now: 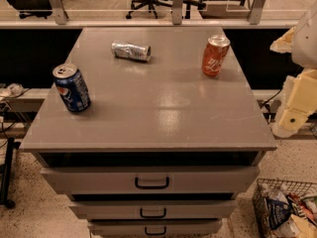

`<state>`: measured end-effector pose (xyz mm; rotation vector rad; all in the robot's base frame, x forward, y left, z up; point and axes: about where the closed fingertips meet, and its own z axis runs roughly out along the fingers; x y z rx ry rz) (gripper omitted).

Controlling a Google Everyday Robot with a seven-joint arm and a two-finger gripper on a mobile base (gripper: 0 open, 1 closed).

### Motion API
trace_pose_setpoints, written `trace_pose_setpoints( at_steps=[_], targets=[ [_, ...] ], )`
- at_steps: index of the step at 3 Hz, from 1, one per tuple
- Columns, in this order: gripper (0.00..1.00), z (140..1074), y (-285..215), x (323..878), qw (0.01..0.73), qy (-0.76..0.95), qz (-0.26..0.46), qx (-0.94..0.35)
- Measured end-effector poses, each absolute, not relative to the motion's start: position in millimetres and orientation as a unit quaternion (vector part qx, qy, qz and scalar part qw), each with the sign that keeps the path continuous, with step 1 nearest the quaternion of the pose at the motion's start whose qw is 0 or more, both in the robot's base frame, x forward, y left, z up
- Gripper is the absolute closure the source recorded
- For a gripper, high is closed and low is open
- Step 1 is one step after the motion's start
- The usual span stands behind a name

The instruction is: Knock pepsi can over

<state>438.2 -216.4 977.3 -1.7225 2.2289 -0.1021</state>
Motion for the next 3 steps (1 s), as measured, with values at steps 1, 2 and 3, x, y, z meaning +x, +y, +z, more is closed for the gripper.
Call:
trace_pose_setpoints(
  at_steps=[1, 2, 3],
  targets=[
    [0.00, 977, -216, 438, 0.161, 0.780, -0.036, -0.603],
    [0.00, 963, -180, 448, 0.189, 0.770, 0.000, -0.609],
    [0.00, 943, -107, 463, 0.235, 0.746, 0.066, -0.620]
  ],
)
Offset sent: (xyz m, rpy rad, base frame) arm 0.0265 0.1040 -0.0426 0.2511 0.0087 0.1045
